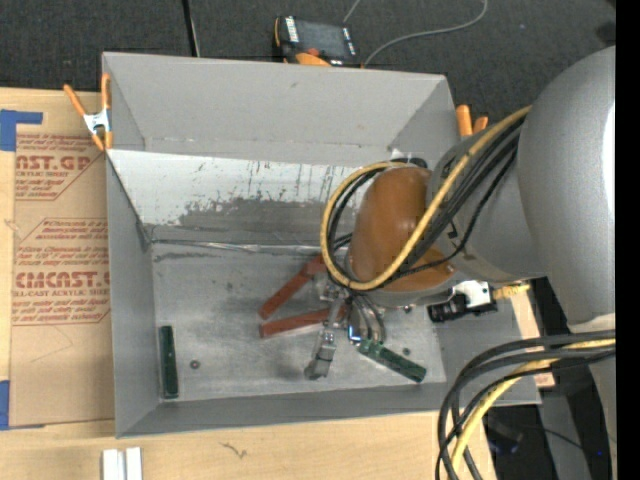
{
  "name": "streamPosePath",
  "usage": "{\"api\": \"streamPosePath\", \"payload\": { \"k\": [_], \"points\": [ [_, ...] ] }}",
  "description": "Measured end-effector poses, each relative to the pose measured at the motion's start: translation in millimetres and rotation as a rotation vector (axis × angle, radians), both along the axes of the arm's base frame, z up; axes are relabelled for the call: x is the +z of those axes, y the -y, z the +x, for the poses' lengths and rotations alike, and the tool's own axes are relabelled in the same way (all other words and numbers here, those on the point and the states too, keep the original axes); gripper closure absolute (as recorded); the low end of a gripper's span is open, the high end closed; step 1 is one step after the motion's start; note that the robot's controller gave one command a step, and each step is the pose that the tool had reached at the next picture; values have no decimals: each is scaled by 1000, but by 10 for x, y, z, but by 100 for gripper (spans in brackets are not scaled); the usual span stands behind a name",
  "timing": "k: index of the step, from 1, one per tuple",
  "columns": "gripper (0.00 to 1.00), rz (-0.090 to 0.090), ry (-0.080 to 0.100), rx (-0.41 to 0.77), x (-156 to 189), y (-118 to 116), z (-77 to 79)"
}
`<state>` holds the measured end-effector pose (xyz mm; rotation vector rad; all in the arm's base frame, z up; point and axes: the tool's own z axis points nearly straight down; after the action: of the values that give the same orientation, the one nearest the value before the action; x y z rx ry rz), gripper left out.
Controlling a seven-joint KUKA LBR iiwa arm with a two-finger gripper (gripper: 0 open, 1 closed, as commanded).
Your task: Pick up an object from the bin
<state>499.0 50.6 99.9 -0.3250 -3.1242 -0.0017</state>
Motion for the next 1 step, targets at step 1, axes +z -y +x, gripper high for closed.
{"api": "streamPosePath", "payload": {
  "k": [1],
  "points": [
    [0, -1, 1, -142, 51, 24, 97]
  ]
}}
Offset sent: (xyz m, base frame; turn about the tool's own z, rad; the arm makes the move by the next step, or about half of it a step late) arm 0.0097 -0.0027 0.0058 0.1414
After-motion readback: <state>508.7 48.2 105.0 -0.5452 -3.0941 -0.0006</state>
